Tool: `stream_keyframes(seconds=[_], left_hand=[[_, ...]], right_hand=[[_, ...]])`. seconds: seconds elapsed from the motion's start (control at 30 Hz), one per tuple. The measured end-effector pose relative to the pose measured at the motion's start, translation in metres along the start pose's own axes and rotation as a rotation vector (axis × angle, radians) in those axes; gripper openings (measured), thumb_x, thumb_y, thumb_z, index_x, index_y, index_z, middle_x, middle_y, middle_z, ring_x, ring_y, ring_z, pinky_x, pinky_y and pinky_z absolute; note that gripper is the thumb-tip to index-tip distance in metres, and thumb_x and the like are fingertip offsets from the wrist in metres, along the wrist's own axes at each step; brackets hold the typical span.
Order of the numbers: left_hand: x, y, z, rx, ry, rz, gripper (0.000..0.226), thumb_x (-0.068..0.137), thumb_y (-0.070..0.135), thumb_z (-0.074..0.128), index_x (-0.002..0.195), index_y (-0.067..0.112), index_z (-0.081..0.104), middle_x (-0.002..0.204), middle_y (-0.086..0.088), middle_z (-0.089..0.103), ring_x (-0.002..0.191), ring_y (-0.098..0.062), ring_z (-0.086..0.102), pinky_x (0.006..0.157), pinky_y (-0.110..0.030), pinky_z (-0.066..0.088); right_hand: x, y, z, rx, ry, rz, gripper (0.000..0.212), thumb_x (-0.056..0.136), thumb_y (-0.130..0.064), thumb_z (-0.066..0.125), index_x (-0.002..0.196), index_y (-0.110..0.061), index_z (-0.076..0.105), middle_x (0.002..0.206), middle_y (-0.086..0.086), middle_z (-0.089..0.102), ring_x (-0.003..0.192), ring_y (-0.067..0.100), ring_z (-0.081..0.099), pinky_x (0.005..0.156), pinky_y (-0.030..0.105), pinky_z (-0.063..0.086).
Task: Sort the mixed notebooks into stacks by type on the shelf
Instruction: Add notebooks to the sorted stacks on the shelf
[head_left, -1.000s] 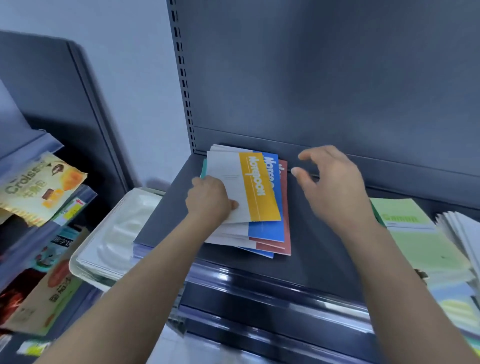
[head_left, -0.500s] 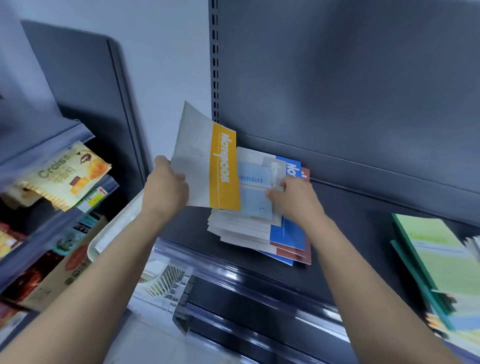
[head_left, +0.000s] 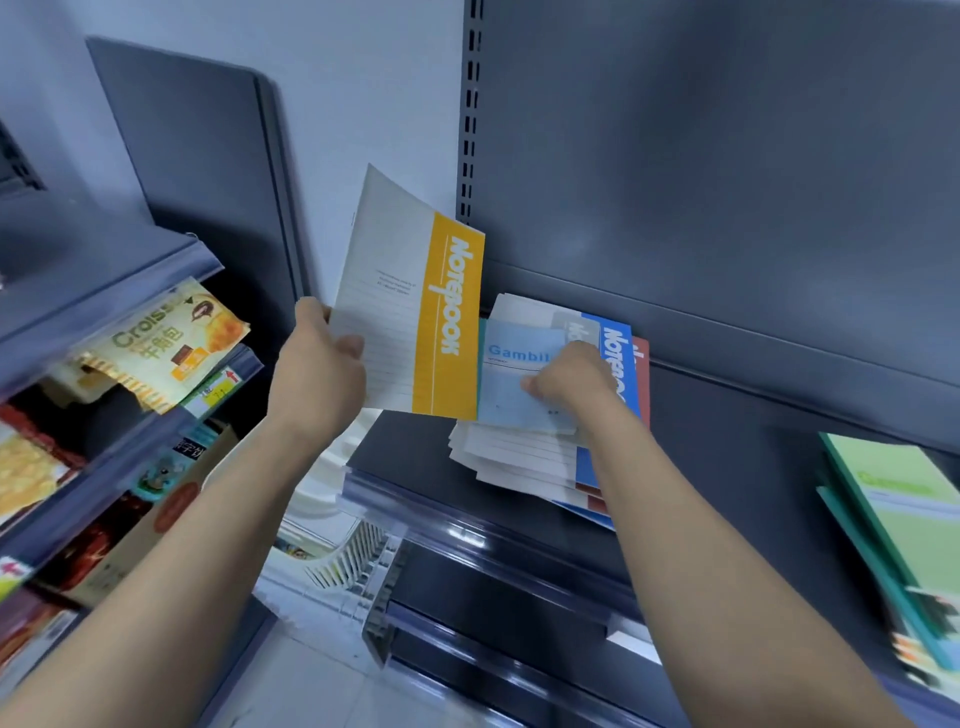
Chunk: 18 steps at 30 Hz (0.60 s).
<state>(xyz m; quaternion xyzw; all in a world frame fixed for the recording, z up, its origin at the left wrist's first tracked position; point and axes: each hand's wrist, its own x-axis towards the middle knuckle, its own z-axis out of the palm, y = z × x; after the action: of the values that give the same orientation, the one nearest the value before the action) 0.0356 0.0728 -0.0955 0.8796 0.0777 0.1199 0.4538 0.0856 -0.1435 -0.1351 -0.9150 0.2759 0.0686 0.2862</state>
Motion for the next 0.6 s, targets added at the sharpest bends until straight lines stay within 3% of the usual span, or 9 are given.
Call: stream_keyframes(seconds=[0.07,0.13,0.23,0.33,0.4,0.5,0.6], left_hand=[[-0.001,0.004,0.003,-0.018,-0.007,0.007,0.011,0.094,0.006,0.042,0.104,0.007,0.038,0.074,0.004,0.046,0.079,-0.032,0.053,0.072,-0.045,0.049],[-0.002,0.008,0.006,-0.039,-0.010,0.022,0.009,0.095,0.005,0.042,0.101,0.009,0.036,0.074,0.006,0.045,0.078,-0.029,0.050,0.069,-0.040,0.045],[-0.001,0.020,0.016,-0.090,-0.017,0.063,0.010,0.095,0.005,0.042,0.100,0.009,0.035,0.073,0.008,0.044,0.069,-0.023,0.047,0.062,-0.033,0.041],[-0.002,0.042,0.038,-0.174,-0.071,0.109,0.011,0.096,0.004,0.041,0.100,0.011,0.034,0.074,0.012,0.045,0.063,-0.004,0.044,0.051,-0.019,0.038],[-0.009,0.063,0.061,-0.241,-0.154,0.146,0.012,0.096,0.003,0.040,0.100,0.012,0.033,0.076,0.014,0.046,0.063,0.001,0.044,0.046,-0.011,0.038],[-0.029,0.095,0.099,-0.339,-0.285,0.207,0.009,0.098,0.006,0.041,0.099,0.011,0.034,0.076,0.014,0.045,0.062,0.001,0.044,0.047,-0.009,0.039],[-0.056,0.124,0.134,-0.342,-0.385,0.281,0.006,0.099,0.011,0.040,0.099,0.011,0.034,0.076,0.013,0.046,0.062,-0.002,0.044,0.044,-0.010,0.036]], right_hand=[[0.004,0.003,-0.001,0.097,-0.033,0.006,0.036,0.071,-0.027,0.070,0.099,-0.012,0.053,0.099,0.007,0.063,0.095,0.029,0.061,0.084,0.038,0.052],[0.004,0.009,-0.003,0.205,-0.032,-0.003,0.023,0.073,-0.023,0.065,0.088,-0.014,0.050,0.100,0.009,0.062,0.096,0.031,0.060,0.086,0.041,0.052],[-0.007,0.023,-0.020,0.461,0.045,-0.048,0.019,0.080,-0.017,0.058,0.098,-0.012,0.055,0.103,0.005,0.059,0.097,0.027,0.056,0.085,0.036,0.051],[-0.026,0.051,-0.057,0.663,0.150,-0.123,0.015,0.090,-0.009,0.053,0.105,-0.010,0.056,0.099,0.000,0.058,0.089,0.019,0.055,0.075,0.032,0.051],[-0.038,0.075,-0.086,0.667,0.283,-0.141,0.017,0.091,-0.010,0.054,0.108,-0.012,0.055,0.100,-0.001,0.057,0.089,0.016,0.054,0.076,0.034,0.049],[-0.053,0.121,-0.126,0.621,0.511,-0.108,0.012,0.090,-0.010,0.055,0.100,-0.010,0.048,0.095,-0.001,0.055,0.086,0.018,0.053,0.071,0.032,0.044],[-0.072,0.167,-0.159,0.575,0.692,-0.053,0.023,0.090,-0.007,0.051,0.111,-0.007,0.042,0.092,-0.004,0.051,0.087,0.018,0.051,0.072,0.031,0.041]])
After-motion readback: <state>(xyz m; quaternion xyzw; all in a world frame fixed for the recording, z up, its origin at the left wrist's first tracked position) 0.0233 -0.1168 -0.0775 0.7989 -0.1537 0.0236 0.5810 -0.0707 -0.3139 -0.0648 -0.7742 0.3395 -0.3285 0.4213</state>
